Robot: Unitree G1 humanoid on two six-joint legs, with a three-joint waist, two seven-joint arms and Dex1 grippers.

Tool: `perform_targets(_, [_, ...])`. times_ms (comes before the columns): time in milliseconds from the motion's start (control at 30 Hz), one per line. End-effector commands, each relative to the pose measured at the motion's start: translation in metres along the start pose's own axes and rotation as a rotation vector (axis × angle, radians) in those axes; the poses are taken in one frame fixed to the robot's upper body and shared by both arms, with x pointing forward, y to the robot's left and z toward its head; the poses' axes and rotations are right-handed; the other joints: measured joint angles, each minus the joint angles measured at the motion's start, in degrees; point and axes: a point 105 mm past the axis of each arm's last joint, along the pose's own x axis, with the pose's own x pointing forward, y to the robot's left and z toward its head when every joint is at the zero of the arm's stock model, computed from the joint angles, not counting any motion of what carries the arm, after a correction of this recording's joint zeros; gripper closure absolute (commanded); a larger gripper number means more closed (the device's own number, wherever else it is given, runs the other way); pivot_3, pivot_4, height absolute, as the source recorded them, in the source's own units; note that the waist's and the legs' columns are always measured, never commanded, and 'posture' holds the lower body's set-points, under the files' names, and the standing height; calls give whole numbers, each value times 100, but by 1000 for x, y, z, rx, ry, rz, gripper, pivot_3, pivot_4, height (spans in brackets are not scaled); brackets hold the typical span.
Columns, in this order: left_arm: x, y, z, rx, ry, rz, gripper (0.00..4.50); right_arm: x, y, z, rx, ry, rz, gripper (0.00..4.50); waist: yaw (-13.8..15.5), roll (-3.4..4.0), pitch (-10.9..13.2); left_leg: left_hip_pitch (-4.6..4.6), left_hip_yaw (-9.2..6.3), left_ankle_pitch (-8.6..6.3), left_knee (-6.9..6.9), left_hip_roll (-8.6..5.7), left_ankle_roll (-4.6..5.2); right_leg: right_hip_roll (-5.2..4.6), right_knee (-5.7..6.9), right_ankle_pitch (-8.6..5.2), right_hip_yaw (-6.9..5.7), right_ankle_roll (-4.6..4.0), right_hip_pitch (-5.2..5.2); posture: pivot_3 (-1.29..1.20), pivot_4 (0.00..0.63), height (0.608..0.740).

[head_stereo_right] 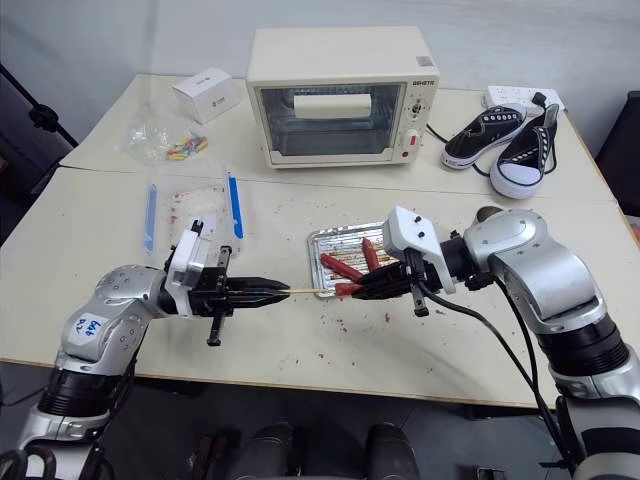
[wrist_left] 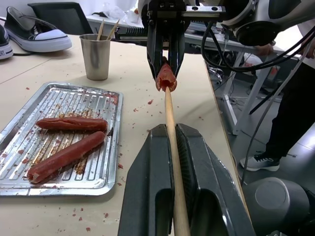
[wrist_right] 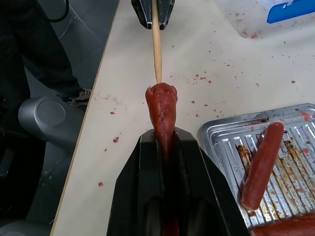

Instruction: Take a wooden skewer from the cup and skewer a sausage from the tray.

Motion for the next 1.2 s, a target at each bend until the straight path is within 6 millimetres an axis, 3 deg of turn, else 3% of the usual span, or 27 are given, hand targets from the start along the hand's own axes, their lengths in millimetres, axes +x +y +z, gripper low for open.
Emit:
perform_targets(33, [5, -1, 9, 39, -19, -13, 4500, 1, 4, 10, -40, -19, 13, 4432, 0, 0, 0, 0, 0, 0, 0, 0, 0, 0, 0, 0, 0, 0, 0, 0, 150, 740])
perform_targets(400, [6, -1, 10, 32, -23, -20, 4500, 8, 5, 13, -48, -31, 26, 4432, 0, 0, 0, 0, 0, 0, 0, 0, 0, 0, 0, 0, 0, 0, 0, 0, 150, 740])
perform_targets(1200, [29, 1, 8, 31, -63, -75, 4500, 32, 9, 28, -92, -62, 98, 4432, -2, 0, 0, 0, 0, 0, 5, 0, 0, 1, 4, 0, 0, 0, 0, 0, 150, 740])
